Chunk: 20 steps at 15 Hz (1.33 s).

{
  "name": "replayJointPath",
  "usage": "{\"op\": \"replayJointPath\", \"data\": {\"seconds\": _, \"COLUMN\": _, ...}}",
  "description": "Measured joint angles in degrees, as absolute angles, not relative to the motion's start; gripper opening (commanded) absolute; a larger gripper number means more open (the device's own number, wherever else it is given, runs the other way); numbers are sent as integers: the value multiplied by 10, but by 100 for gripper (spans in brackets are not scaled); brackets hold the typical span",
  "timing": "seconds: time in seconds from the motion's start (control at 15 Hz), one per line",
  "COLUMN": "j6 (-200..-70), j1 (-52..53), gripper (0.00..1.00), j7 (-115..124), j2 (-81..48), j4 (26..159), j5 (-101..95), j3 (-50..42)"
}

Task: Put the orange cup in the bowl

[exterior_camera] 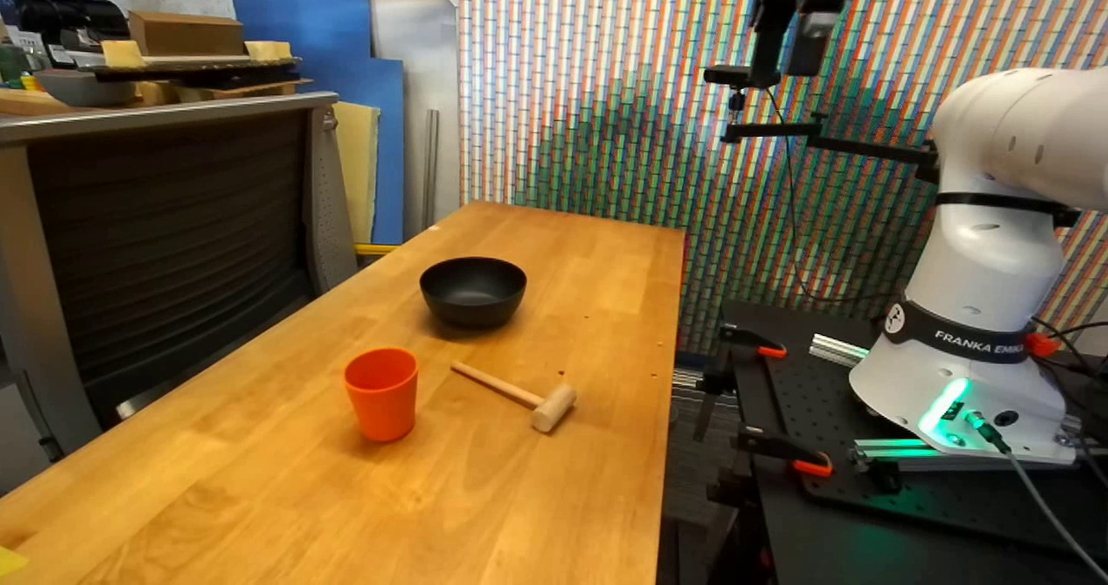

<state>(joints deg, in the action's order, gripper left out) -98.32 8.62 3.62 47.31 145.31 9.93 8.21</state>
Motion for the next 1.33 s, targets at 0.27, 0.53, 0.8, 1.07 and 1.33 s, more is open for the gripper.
{"op": "replayJointPath", "data": {"seconds": 0.27, "j6": -1136, "j1": 94, "gripper": 100, "j7": 27, "j2": 338, "j4": 1472, "j5": 110, "j3": 94}}
{"op": "replayJointPath", "data": {"seconds": 0.53, "j6": -1277, "j1": 114, "gripper": 100, "j7": 8, "j2": 177, "j4": 1469, "j5": 116, "j3": 101}}
{"op": "replayJointPath", "data": {"seconds": 0.8, "j6": -1377, "j1": 121, "gripper": 100, "j7": -7, "j2": 22, "j4": 1431, "j5": 112, "j3": 112}}
{"op": "replayJointPath", "data": {"seconds": 1.07, "j6": -1411, "j1": 132, "gripper": 100, "j7": -10, "j2": -125, "j4": 1334, "j5": 88, "j3": 128}}
{"op": "replayJointPath", "data": {"seconds": 1.33, "j6": -1414, "j1": 171, "gripper": 100, "j7": 3, "j2": -240, "j4": 1203, "j5": 19, "j3": 135}}
